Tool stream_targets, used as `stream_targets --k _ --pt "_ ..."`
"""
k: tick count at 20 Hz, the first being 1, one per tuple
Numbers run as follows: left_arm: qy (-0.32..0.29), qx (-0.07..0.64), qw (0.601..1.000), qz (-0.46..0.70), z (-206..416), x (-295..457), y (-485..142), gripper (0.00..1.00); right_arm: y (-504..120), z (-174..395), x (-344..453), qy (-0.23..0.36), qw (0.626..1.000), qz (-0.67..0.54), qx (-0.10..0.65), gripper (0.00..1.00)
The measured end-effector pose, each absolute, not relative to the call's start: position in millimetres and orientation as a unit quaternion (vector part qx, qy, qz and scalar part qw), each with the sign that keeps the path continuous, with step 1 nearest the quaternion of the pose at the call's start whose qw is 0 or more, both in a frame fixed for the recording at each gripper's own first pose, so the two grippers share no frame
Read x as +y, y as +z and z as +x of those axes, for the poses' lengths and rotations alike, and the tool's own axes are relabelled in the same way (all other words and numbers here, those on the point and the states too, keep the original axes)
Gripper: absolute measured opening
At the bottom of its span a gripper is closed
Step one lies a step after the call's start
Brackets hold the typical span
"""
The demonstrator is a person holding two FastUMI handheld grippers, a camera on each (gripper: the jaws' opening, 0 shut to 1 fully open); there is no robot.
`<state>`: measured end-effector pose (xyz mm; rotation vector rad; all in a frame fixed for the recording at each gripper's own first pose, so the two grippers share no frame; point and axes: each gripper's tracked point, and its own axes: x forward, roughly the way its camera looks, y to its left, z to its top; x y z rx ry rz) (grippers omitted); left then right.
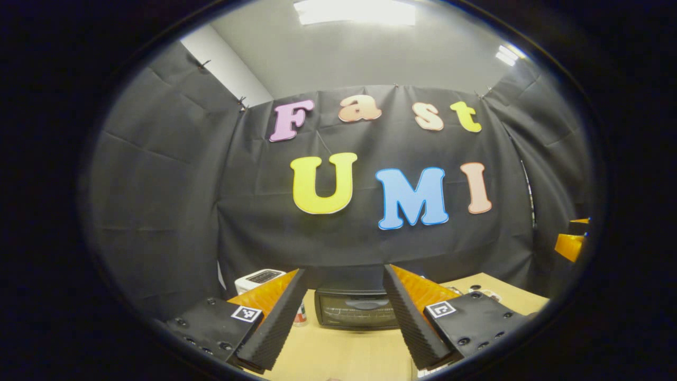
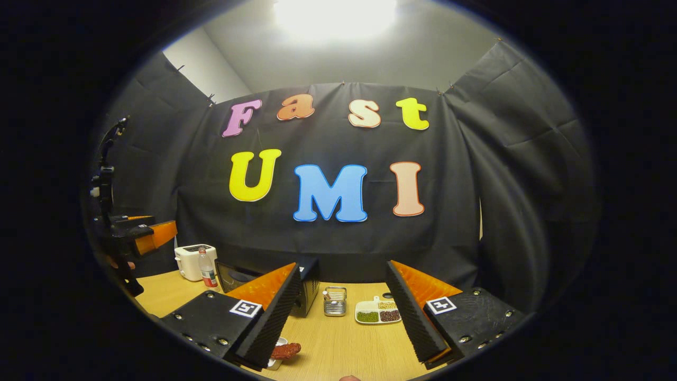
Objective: Open the electric oven with the left hand, put the food in, and close the electric oven.
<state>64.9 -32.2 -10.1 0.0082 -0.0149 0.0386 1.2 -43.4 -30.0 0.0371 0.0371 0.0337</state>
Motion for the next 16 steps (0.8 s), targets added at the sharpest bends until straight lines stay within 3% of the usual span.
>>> stream_targets --k 16 --pt "-0.072 0.044 0.996 -0.019 218.4 -70.2 -87.3 0.97 -24.4 29.1 -36.4 -0.076 0.997 0.002 0.025 0.98"
